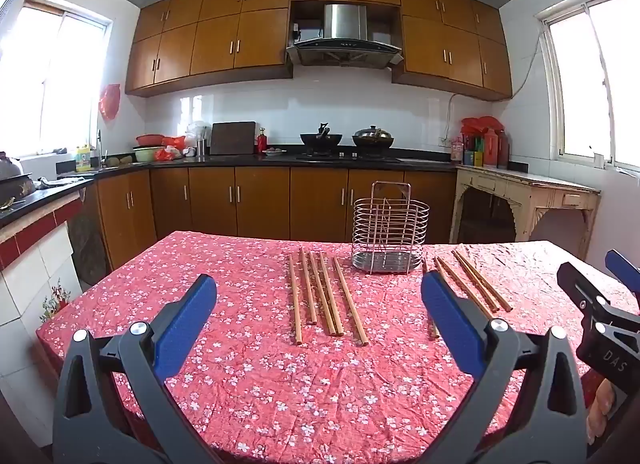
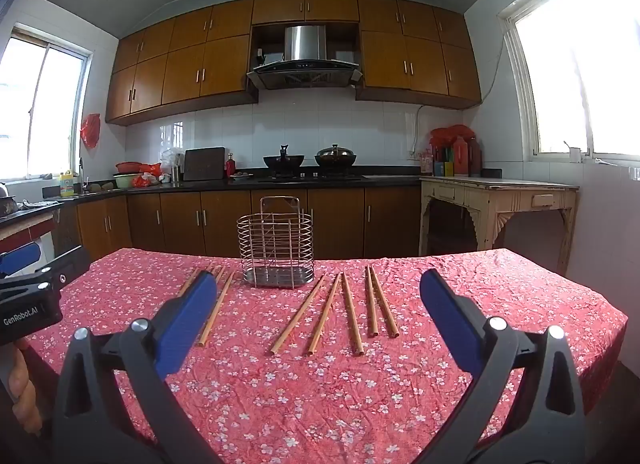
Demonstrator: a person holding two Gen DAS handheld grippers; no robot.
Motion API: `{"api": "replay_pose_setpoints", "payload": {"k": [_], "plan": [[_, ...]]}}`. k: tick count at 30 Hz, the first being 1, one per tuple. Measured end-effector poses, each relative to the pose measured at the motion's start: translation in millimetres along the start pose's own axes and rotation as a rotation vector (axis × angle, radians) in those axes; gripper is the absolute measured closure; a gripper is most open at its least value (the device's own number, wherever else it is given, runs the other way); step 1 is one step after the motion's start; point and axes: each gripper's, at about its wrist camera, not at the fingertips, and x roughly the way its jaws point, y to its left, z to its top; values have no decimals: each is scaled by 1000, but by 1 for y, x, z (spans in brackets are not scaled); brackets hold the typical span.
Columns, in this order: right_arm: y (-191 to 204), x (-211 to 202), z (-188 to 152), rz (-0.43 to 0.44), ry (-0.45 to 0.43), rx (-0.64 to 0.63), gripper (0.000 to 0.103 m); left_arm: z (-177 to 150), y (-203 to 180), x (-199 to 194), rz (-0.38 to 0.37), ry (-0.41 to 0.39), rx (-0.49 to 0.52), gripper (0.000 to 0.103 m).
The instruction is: Organize utensils
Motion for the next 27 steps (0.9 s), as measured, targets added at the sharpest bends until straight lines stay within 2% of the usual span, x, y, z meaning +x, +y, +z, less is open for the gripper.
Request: {"api": "replay_pose_setpoints", "payload": {"k": [27], "plan": [[2,2,-3,0,3,4,4,3,0,0,-1,1,-3,2]]}}
